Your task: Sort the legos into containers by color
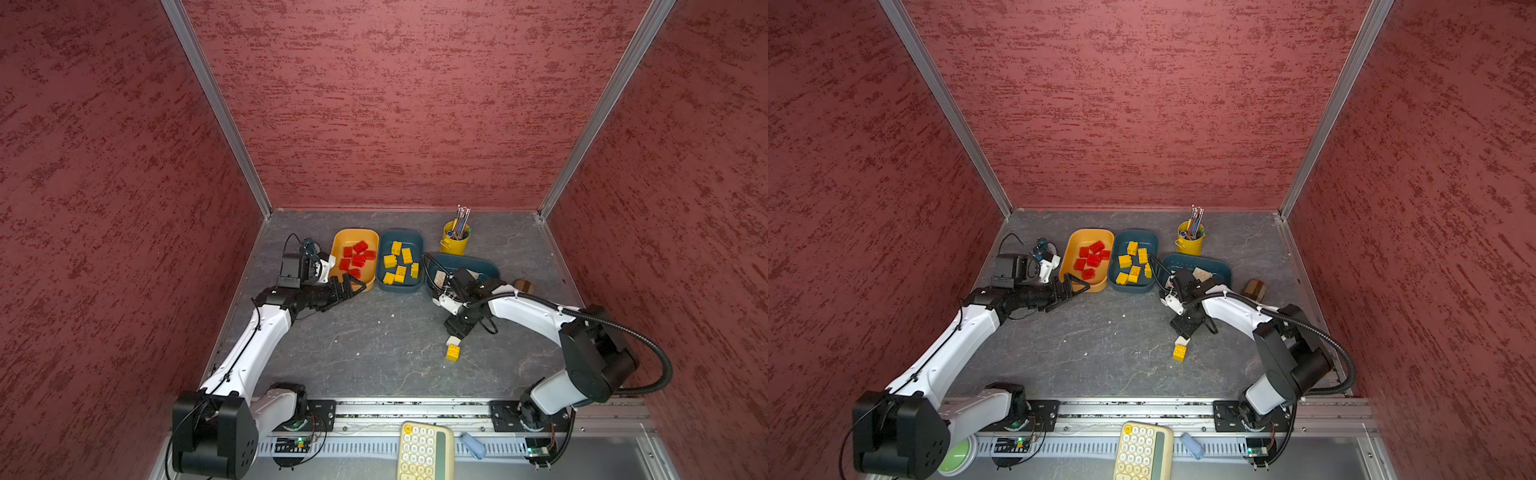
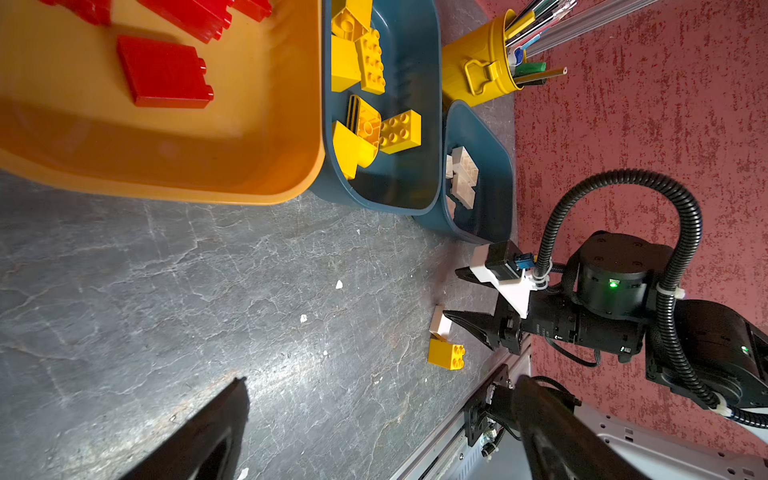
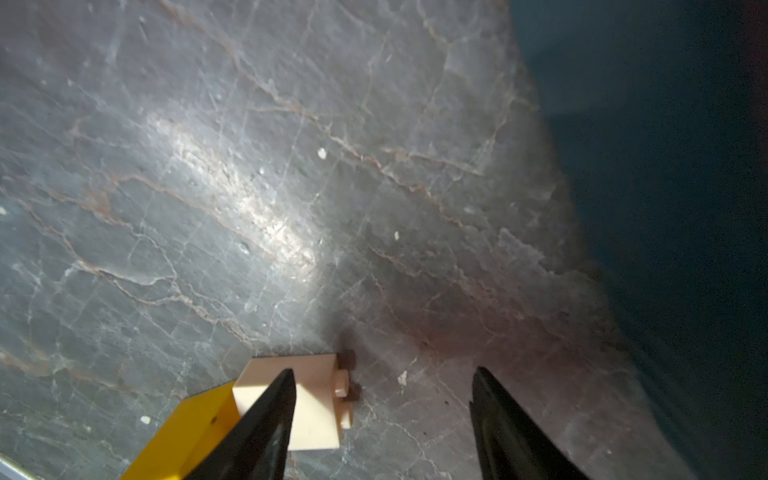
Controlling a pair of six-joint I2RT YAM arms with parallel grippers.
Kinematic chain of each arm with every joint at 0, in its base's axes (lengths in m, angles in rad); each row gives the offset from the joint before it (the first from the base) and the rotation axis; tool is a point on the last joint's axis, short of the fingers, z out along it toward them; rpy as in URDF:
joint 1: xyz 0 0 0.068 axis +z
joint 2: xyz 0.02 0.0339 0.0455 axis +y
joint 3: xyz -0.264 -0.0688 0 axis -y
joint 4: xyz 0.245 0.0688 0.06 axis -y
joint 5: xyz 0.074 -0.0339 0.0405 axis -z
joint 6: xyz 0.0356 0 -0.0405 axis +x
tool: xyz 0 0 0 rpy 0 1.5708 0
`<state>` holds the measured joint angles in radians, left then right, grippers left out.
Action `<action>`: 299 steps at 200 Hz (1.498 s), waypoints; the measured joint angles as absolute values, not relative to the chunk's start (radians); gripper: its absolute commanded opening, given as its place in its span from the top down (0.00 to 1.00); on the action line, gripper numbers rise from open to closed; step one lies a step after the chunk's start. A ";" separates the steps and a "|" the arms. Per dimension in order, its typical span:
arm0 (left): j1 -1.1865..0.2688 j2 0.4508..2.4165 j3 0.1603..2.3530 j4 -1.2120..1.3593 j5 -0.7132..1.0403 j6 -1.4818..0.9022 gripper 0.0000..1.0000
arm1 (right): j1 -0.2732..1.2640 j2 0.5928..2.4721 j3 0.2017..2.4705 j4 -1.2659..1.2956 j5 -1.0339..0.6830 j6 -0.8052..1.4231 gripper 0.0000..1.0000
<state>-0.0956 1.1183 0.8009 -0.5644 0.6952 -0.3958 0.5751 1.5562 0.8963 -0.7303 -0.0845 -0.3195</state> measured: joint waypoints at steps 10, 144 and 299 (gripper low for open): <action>-0.096 1.118 0.801 -0.564 0.694 -0.396 0.01 | 0.585 1.552 0.883 -0.731 -0.093 -0.331 0.32; -0.115 1.141 0.801 -0.568 0.677 -0.396 0.00 | 0.640 1.527 0.854 -0.712 -0.088 -0.397 0.45; -0.141 1.196 0.820 -0.567 0.673 -0.396 0.00 | 0.658 1.512 0.850 -0.717 -0.067 -0.412 0.39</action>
